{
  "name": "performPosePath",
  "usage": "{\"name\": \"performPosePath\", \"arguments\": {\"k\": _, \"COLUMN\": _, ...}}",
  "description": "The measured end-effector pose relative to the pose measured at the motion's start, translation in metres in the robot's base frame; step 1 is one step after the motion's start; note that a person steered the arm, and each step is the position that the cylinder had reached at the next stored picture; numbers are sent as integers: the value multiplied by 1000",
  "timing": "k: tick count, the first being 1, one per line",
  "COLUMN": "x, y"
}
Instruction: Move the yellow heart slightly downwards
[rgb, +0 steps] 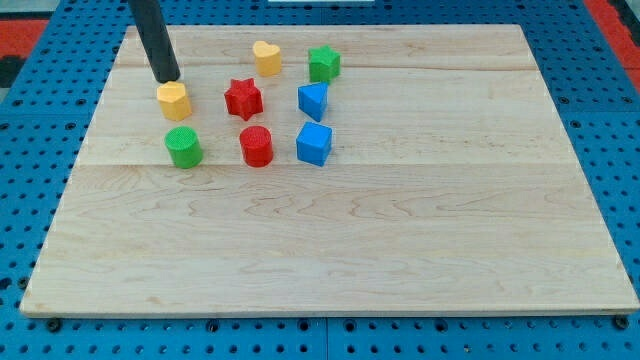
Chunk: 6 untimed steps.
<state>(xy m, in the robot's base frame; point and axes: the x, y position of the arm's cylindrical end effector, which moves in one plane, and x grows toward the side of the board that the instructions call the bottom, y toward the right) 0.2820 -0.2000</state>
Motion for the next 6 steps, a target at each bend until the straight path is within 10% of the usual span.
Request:
{"name": "performPosePath", "arguments": {"k": 1, "x": -67, "y": 48}}
{"name": "performPosePath", "arguments": {"k": 3, "x": -63, "y": 173}}
{"name": "performPosePath", "arguments": {"k": 6, "x": -35, "y": 129}}
